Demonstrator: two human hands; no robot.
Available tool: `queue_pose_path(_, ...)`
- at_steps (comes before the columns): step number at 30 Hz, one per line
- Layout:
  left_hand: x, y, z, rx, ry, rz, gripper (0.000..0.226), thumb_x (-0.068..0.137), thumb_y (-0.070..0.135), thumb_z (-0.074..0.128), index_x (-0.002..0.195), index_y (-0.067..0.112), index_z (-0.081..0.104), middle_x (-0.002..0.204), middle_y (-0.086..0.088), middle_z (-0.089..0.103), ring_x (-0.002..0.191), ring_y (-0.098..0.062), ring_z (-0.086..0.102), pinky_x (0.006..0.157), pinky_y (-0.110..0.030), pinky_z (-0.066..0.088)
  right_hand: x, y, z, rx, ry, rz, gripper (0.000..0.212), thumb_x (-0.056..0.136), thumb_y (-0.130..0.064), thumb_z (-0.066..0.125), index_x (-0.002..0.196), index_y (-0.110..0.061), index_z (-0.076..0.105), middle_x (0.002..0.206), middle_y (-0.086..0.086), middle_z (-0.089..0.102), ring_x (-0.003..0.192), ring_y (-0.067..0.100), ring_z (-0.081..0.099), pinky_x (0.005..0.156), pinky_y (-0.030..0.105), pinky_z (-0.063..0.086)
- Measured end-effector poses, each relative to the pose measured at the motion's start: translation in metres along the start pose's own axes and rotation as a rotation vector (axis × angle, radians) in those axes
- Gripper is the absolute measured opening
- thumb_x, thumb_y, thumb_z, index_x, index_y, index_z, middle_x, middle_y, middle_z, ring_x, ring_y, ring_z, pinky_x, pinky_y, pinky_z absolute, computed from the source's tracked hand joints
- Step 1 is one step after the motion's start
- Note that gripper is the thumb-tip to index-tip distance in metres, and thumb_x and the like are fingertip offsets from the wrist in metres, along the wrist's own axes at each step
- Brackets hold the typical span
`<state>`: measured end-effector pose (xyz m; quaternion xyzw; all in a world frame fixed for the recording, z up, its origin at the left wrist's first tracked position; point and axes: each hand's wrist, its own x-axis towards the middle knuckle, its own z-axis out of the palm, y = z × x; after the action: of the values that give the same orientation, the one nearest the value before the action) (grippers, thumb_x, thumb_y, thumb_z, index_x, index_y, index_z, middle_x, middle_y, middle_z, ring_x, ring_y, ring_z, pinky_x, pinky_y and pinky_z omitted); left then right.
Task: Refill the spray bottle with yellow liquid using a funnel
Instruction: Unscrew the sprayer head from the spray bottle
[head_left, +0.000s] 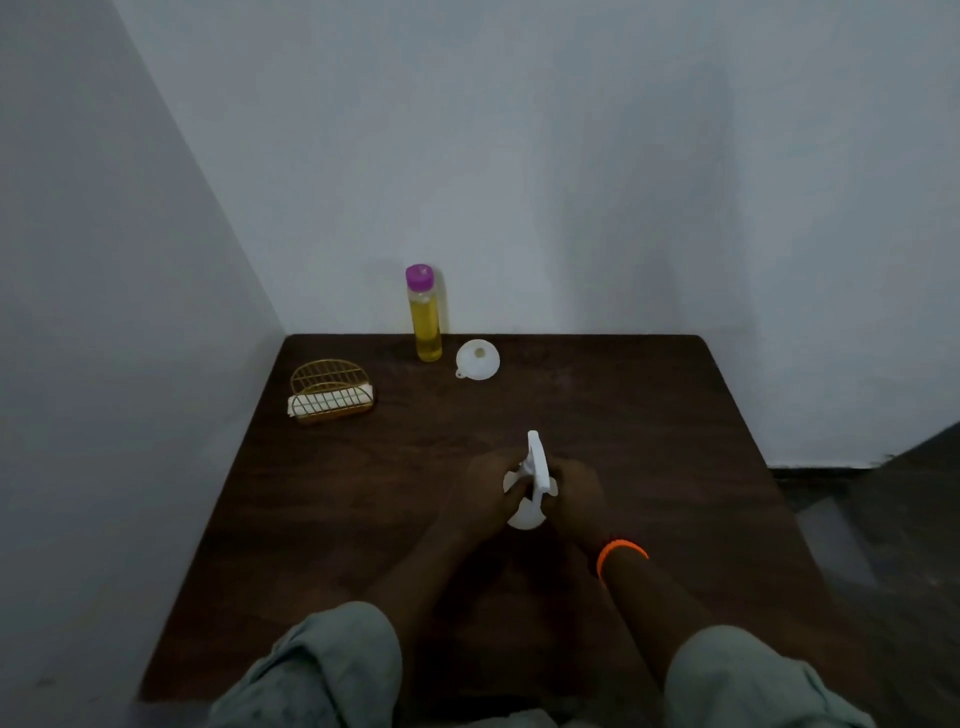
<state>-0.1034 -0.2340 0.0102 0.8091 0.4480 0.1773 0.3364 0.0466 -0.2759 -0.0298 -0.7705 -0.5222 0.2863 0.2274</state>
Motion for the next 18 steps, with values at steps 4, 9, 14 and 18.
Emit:
queue_pose_path(4,-0.001,0.002,0.001,-0.002,0.033,-0.017,0.029,0.093,0.021,0.066,0.121,0.014,0.068,0.114,-0.006,0.071,0.107,-0.022,0.065,0.095,-0.03,0.049,0.007,0.005,0.0,-0.084,-0.054,0.027,0.031,0.088,-0.026,0.07,0.117,-0.016,0.069,0.115,0.004,0.069,0.106,0.021,0.067,0.09,0.031,0.054)
queue_pose_path(9,-0.001,0.009,0.005,-0.085,0.09,-0.147,0.026,0.089,0.016,0.069,0.114,0.008,0.067,0.109,-0.01,0.071,0.102,-0.025,0.066,0.085,-0.026,0.047,0.01,0.011,0.006,-0.039,-0.025,0.024,0.027,0.084,-0.032,0.071,0.109,-0.021,0.072,0.103,-0.002,0.071,0.096,0.016,0.069,0.083,0.034,0.058)
queue_pose_path(14,-0.002,0.003,0.011,-0.14,0.072,-0.139,0.034,0.089,0.015,0.07,0.122,0.008,0.064,0.115,-0.011,0.069,0.108,-0.025,0.064,0.089,-0.026,0.047,0.007,0.01,0.006,-0.005,-0.013,-0.003,0.025,0.088,-0.026,0.068,0.111,-0.018,0.072,0.105,0.0,0.072,0.097,0.016,0.068,0.084,0.037,0.058)
queue_pose_path(18,-0.007,-0.015,0.019,-0.146,0.095,-0.127,0.033,0.088,0.039,0.067,0.116,0.023,0.072,0.108,0.007,0.074,0.098,-0.004,0.068,0.09,-0.029,0.055,0.006,0.015,0.009,0.025,0.004,-0.017,0.03,0.086,-0.032,0.07,0.113,-0.019,0.072,0.107,-0.001,0.072,0.098,0.016,0.068,0.084,0.038,0.058)
